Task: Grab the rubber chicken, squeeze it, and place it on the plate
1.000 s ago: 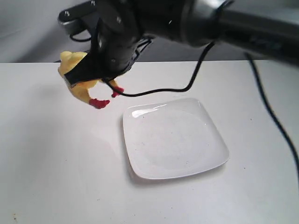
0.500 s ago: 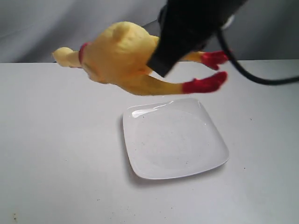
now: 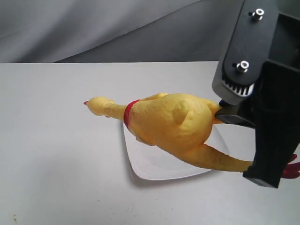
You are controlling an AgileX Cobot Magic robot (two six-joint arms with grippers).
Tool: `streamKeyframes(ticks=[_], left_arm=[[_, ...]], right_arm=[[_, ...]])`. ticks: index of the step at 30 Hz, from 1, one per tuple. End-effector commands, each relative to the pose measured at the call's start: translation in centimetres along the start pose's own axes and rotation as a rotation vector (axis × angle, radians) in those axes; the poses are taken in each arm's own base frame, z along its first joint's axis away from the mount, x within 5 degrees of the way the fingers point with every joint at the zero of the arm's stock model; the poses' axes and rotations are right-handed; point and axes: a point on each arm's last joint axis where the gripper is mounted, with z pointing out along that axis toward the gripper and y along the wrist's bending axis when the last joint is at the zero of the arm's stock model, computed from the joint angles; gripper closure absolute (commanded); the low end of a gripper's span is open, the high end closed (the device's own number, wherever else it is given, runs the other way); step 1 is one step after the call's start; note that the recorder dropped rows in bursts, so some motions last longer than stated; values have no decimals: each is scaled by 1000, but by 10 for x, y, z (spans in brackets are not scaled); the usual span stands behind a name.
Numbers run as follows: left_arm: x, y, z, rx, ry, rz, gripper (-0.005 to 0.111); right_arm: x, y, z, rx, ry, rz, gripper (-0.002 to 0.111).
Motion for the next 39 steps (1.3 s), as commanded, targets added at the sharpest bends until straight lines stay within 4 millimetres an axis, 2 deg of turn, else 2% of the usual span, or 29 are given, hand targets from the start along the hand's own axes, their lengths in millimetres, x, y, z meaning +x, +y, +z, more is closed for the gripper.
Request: streamKeyframes(ticks=[1, 5, 10, 12, 16, 21, 24, 27, 28, 30, 32, 35, 38, 39], left_arm=[[-10, 0, -1, -1, -127, 13, 107], [-11, 0, -1, 0, -141, 13, 107], [-25, -1, -4, 6, -293, -1, 107], [-30, -1, -6, 22, -356, -75, 107], [-31, -1, -6, 76, -362, -364, 107], [-35, -2, -7, 113, -395, -449, 105], [-40, -9, -11, 205, -450, -404, 96], [-49, -35, -22, 456, -563, -138, 70], [-48, -45, -26, 558, -587, -33, 53], [-48, -53, -25, 652, -534, 33, 32], [-55, -55, -21, 690, -442, -19, 29], [-69, -58, -14, 744, -401, 13, 35], [-86, -65, -4, 830, -349, 146, 36], [-92, -66, 1, 849, -309, 239, 36]], right_arm=[[-3, -1, -1, 33, -89, -1, 108], [-5, -1, -1, 38, -105, 11, 108], [-4, -1, -1, 39, -104, 22, 108], [-4, -1, -1, 39, -104, 22, 108], [-5, -1, -1, 36, -105, 29, 108], [-5, -1, -1, 32, -106, 43, 108], [-5, 0, -1, 23, -109, 55, 108], [-5, 1, -1, 17, -111, 61, 108], [-5, 1, -1, 17, -111, 61, 108], [-5, 1, -1, 11, -113, 66, 108], [-6, 2, -1, 1, -117, 75, 108], [-6, 3, -1, -15, -122, 89, 108], [-6, 3, -1, -16, -118, 89, 108], [-6, 3, -1, -16, -118, 89, 108]])
